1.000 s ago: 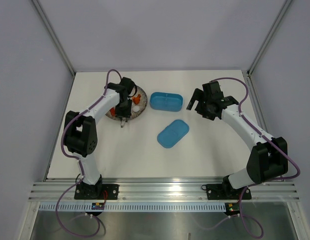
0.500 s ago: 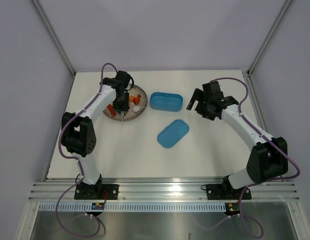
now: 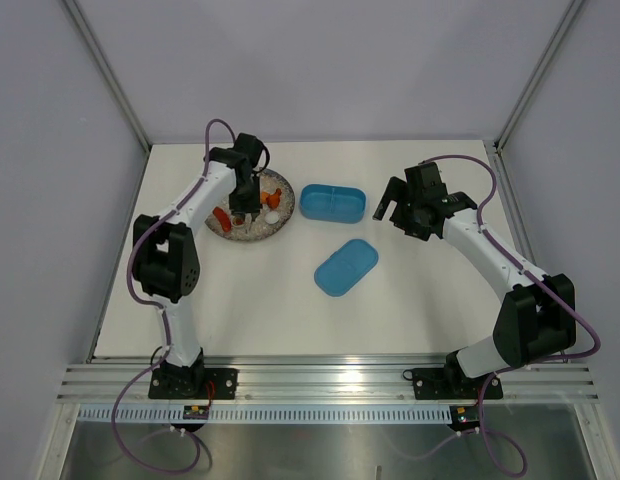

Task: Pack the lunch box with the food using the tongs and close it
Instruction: Pick up the fake food from the plate.

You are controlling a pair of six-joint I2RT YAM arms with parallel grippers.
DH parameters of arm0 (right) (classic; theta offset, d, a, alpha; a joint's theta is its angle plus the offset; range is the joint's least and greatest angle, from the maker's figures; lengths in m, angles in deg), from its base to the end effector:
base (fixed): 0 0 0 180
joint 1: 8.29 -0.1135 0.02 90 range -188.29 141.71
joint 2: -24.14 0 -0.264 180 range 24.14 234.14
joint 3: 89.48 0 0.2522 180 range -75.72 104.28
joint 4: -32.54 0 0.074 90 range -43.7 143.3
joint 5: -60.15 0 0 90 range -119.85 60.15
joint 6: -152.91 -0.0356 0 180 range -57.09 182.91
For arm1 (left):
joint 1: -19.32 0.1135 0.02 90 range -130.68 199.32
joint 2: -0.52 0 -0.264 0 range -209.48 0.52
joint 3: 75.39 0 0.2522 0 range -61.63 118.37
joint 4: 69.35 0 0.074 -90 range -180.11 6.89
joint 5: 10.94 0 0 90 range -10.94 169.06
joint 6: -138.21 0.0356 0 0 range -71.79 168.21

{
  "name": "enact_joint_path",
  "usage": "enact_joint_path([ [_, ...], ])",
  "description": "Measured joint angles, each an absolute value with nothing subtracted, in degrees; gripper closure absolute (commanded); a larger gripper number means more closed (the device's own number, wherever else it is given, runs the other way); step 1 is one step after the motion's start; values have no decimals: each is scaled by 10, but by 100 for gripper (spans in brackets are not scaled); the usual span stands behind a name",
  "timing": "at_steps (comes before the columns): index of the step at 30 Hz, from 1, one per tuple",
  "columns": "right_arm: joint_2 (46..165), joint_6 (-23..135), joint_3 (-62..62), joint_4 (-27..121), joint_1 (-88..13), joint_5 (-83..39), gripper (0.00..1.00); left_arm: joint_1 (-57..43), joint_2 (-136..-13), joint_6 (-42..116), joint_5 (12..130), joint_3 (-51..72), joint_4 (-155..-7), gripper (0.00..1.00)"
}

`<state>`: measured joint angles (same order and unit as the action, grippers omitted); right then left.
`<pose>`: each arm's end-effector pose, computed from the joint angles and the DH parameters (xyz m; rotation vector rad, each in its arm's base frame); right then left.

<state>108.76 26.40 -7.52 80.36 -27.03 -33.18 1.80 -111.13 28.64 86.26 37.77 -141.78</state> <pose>0.3007 0.0998 0.2801 0.4090 2.4484 0.3495 0.3878 -0.1177 0.2622 -0.0793 2.7855 0.0173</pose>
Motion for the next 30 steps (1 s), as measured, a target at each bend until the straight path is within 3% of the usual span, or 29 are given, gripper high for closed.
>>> enact_joint_path([
  [30,1089,264,-75,804,-270,-332,1,20,-1164,254,855,362,-1391,68],
])
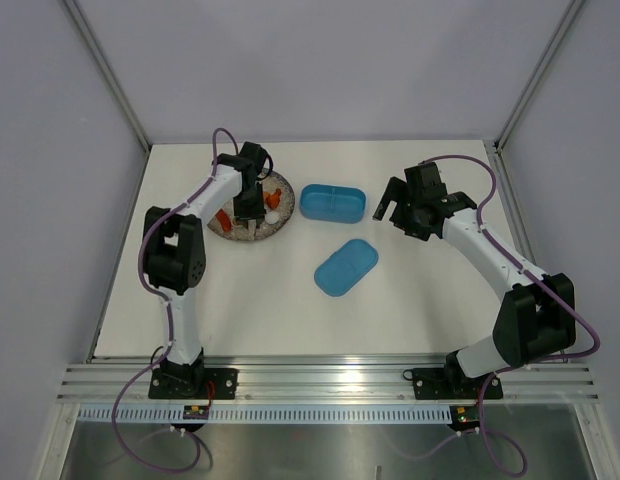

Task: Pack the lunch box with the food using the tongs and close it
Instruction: Pick up the fake food from the plate.

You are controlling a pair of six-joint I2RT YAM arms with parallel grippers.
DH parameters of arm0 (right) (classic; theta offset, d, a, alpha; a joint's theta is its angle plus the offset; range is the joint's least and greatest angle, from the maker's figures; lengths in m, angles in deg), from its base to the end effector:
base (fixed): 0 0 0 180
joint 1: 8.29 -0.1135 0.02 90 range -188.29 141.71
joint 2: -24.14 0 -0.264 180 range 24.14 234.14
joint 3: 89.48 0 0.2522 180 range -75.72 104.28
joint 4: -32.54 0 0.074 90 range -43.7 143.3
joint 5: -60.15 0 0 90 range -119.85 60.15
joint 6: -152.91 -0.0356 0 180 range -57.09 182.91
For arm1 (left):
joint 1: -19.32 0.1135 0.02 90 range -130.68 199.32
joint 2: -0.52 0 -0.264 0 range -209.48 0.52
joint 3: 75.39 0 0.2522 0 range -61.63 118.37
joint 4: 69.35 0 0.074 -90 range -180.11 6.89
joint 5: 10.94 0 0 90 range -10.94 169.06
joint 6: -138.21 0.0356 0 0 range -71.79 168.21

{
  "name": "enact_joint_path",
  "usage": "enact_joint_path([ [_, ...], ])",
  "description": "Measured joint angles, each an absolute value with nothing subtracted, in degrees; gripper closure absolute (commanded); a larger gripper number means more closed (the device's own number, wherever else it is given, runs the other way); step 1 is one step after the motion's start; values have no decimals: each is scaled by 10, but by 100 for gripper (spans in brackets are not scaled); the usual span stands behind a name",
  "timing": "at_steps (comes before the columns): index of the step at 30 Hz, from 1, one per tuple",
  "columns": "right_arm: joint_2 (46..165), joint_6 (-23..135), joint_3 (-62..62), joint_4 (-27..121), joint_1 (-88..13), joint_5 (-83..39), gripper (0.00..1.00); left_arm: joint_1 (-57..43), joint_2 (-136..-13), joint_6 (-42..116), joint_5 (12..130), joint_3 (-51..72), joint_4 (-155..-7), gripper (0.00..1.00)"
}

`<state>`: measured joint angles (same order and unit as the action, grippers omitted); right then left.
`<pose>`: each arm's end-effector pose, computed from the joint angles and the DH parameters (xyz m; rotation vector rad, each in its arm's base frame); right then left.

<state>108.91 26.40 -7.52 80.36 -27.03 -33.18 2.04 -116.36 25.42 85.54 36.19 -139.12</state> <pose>0.3012 0.1000 0.2794 0.4093 2.4509 0.3482 0.4010 -0.1205 0.2200 -0.1586 2.8540 0.0237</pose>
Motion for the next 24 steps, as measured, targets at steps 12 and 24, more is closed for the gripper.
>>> enact_joint_path([
  [12,1089,264,-78,804,-270,-332,0,21,-1183,242,855,362,-1390,72],
  [24,1089,264,-79,804,-270,-332,0,22,-1182,238,856,362,-1389,100],
])
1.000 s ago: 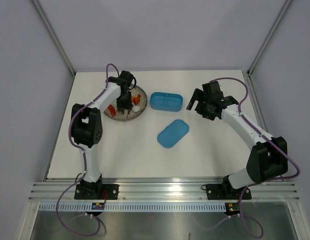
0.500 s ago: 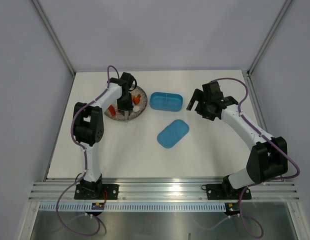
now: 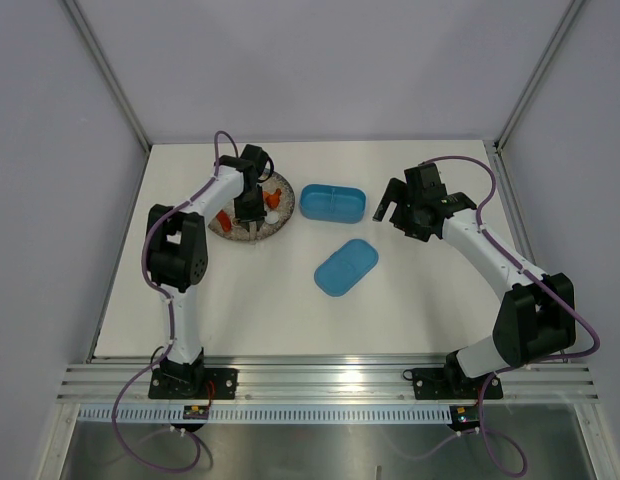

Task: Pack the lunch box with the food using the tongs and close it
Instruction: Pick up the fake food from the plate.

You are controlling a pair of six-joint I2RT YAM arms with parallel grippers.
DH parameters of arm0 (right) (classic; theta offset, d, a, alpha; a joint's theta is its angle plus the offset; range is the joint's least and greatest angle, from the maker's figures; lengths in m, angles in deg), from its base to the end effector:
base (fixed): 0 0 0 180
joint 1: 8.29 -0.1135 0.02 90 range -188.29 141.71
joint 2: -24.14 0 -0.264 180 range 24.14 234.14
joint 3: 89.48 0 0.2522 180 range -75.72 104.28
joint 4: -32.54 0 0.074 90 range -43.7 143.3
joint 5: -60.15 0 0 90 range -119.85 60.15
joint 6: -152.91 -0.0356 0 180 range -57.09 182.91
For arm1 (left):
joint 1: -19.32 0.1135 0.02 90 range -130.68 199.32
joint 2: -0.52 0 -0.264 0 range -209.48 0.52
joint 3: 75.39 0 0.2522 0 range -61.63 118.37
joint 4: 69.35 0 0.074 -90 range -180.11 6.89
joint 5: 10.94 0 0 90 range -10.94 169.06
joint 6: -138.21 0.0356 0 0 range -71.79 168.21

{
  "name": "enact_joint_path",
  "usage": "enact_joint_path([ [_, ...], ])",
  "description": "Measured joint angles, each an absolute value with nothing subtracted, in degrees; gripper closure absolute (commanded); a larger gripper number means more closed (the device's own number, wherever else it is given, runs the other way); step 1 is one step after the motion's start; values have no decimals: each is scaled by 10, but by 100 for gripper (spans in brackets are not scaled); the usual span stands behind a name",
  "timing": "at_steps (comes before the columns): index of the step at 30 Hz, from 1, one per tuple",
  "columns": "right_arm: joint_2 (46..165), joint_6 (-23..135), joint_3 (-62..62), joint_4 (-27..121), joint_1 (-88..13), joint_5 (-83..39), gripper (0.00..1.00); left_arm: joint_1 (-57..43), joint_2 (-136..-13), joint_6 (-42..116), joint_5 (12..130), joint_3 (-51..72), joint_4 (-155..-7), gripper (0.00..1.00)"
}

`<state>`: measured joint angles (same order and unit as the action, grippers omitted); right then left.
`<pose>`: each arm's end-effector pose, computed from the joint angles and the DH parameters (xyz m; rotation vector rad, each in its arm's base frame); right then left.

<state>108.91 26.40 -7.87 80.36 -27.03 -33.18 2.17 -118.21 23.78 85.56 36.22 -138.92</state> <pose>0.3006 0.0998 0.2774 0.4100 2.4567 0.3450 0.4047 -0.1207 0.2073 -0.2022 2.8773 0.0337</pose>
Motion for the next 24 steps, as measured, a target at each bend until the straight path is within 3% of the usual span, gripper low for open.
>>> enact_joint_path([
  [20,1088,264,-79,804,-270,-332,0,28,-1105,243,870,361,-1396,100],
  [24,1087,263,-79,804,-270,-332,1,28,-1106,245,861,361,-1397,85],
])
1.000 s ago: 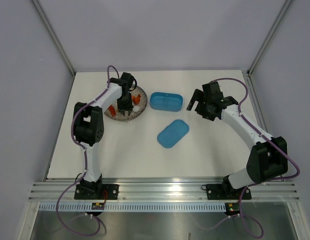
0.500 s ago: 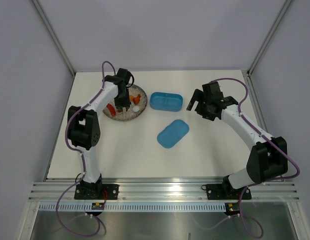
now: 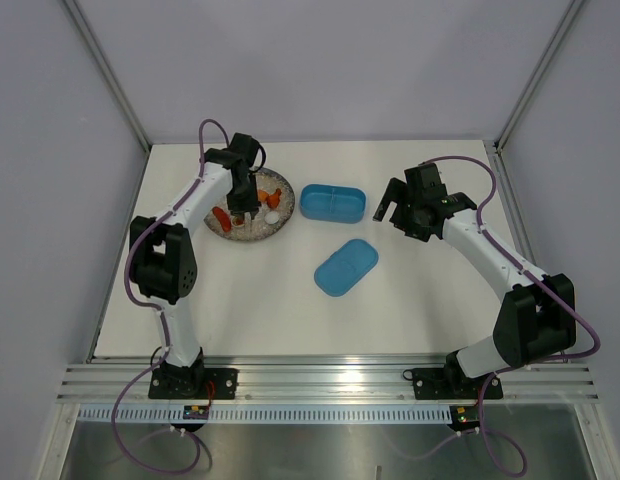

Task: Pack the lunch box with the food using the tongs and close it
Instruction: Pick up the fake food from the plate.

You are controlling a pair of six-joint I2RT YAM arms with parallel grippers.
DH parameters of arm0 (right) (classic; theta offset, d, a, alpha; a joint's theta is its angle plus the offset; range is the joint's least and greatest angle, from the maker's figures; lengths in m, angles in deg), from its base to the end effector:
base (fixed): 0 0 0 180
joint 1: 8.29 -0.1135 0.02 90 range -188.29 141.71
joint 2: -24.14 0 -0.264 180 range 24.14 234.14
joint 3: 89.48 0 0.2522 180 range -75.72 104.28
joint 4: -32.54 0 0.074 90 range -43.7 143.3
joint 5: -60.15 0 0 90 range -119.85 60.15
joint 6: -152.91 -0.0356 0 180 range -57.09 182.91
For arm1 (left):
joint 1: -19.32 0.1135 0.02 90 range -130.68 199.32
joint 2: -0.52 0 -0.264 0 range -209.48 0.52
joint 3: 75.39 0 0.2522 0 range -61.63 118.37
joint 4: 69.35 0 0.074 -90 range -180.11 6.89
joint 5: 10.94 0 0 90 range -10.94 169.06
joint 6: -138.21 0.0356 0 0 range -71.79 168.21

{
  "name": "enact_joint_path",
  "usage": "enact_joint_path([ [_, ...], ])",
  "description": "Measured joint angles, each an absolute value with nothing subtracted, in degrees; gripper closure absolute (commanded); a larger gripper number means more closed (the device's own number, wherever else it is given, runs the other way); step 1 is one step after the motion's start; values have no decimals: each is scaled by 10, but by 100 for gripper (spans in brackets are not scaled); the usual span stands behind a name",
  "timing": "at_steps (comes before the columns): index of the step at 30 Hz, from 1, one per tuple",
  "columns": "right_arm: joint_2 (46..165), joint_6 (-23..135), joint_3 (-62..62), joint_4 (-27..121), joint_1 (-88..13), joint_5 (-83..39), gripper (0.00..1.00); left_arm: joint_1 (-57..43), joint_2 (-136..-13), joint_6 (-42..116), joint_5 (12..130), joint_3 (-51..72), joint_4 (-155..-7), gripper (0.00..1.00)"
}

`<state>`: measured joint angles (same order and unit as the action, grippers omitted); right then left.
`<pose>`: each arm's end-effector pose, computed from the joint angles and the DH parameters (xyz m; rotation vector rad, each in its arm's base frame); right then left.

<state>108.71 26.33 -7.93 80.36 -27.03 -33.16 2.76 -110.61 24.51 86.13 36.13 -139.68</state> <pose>0.2999 0.0996 0.2781 0.4111 2.4543 0.3472 0.3893 -0.1112 0.2588 -0.2028 2.7638 -0.0079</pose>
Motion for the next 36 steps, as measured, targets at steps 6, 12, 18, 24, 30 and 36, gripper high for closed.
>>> enact_joint_path([
  [6,1087,262,-80,804,-270,-332,1,28,-1115,247,853,361,-1397,75],
  [12,1087,262,-80,804,-270,-332,1,28,-1128,249,849,361,-1398,74],
  [18,1087,262,-80,804,-270,-332,1,30,-1141,255,842,361,-1400,72],
  [24,1087,261,-80,804,-270,-332,0,35,-1151,260,835,361,-1400,65],
  [30,1087,261,-80,804,-270,-331,1,38,-1153,265,830,361,-1400,65],
  [36,1087,261,-80,804,-270,-332,1,42,-1170,269,820,364,-1403,65],
])
